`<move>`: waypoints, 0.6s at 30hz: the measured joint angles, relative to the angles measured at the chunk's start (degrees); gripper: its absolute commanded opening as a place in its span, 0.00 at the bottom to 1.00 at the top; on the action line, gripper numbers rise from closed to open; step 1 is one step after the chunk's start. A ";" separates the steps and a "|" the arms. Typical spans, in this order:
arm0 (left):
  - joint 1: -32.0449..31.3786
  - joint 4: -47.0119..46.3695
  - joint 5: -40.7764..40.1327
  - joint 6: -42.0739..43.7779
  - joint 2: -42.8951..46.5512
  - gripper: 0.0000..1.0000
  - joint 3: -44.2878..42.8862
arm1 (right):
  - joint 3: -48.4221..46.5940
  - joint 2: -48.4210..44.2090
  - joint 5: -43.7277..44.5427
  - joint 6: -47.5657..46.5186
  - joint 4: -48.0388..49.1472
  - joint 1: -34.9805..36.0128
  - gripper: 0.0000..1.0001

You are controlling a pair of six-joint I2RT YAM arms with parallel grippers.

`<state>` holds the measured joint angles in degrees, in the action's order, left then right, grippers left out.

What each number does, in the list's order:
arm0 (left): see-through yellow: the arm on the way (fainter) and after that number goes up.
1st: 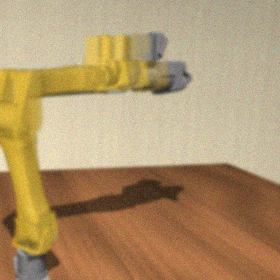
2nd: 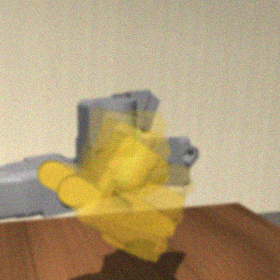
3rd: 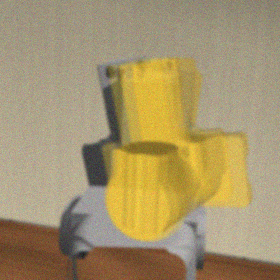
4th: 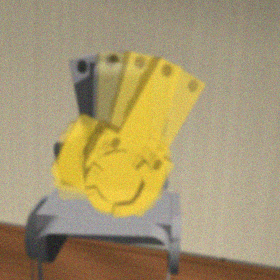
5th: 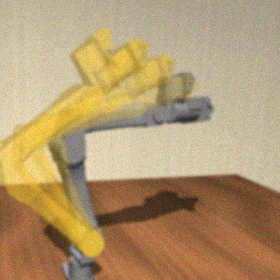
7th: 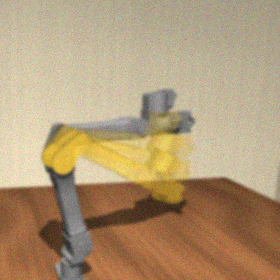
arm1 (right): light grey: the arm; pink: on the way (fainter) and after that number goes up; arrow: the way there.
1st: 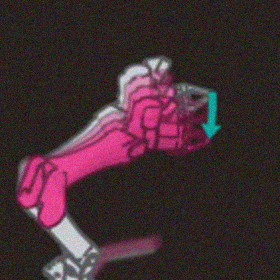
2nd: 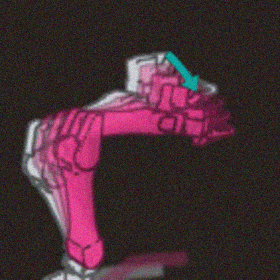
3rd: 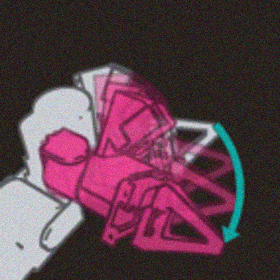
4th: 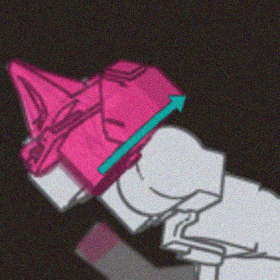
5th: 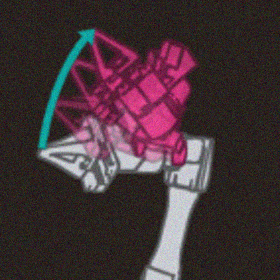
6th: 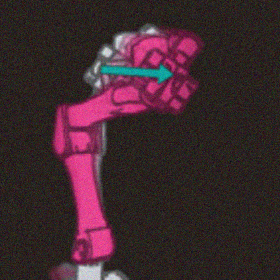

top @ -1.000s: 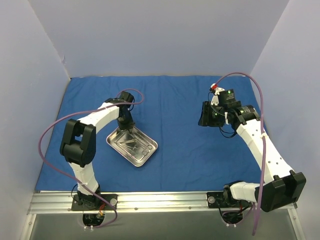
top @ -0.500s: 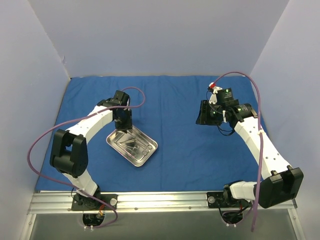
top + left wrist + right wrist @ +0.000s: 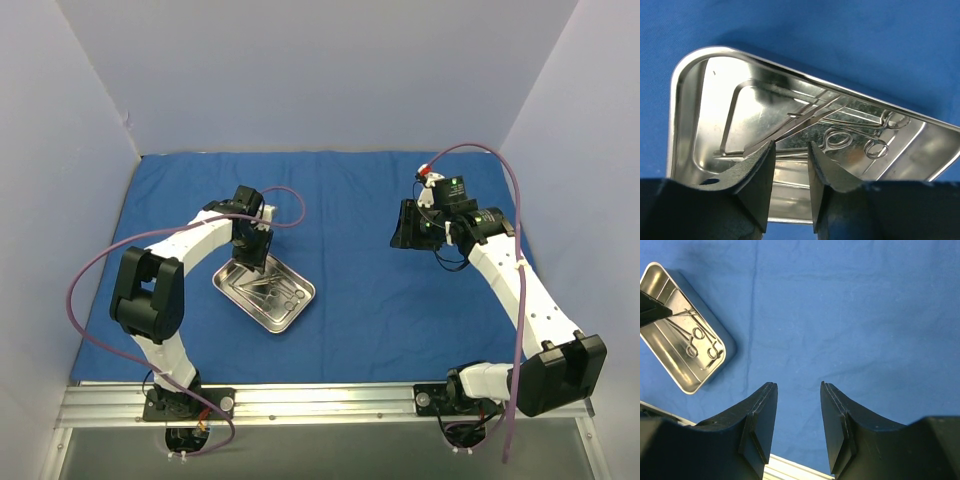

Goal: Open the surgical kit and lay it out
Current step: Pick up the medical item from the container.

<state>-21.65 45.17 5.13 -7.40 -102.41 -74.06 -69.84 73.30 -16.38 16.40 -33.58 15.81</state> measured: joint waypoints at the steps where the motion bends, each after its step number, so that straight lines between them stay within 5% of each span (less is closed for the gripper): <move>1: -0.02 -0.20 0.52 0.94 0.07 0.42 0.00 | 0.04 0.00 0.00 0.04 0.02 0.00 0.40; 18: -4.66 -3.76 2.03 10.75 2.43 0.49 2.58 | 0.44 0.00 -0.46 0.07 0.44 0.00 0.40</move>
<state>-26.30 41.41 7.16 3.36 -99.98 -71.48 -69.41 73.30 -16.84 16.47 -33.15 15.81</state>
